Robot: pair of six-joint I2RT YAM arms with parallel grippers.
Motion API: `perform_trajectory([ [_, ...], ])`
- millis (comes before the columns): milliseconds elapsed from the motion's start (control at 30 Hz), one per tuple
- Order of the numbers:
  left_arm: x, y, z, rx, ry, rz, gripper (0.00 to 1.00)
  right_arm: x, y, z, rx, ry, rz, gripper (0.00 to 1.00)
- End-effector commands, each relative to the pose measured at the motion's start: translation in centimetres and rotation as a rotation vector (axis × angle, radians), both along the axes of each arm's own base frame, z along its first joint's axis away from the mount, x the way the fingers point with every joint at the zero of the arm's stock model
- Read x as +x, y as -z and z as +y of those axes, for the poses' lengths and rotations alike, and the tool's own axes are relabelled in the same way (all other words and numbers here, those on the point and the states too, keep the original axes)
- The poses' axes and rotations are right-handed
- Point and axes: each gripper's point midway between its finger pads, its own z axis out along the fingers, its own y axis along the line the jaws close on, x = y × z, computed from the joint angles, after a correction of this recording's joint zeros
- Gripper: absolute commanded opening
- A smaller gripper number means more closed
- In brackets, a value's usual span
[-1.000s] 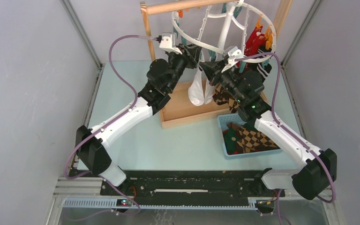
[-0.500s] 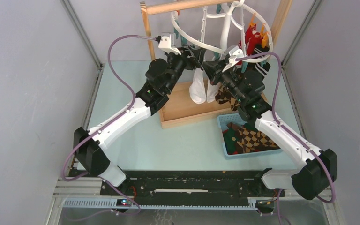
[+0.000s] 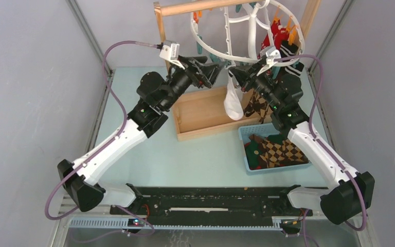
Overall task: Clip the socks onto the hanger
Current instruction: Clamp the sock onto the hanger.
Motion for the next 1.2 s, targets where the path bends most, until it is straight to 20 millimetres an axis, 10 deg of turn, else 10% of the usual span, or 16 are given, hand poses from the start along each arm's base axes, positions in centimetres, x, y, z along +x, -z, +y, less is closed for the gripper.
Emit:
perform_trajectory([
  [0,-3.2,1.8,-0.7,0.052,0.134,0.008,0.83,-1.9,-2.4,-0.6,0.033,-0.065,-0.017,0.0],
  [667,-7.8,9.1,4.4,0.126,0.097,-0.048,0.84,-3.0,0.4,-6.1,-0.041,-0.082,0.13,0.0],
  [1167,-8.2,10.4,5.1,0.146,0.076,-0.072,0.84,-2.2,0.3,-12.3,-0.029,0.066,0.159,0.0],
])
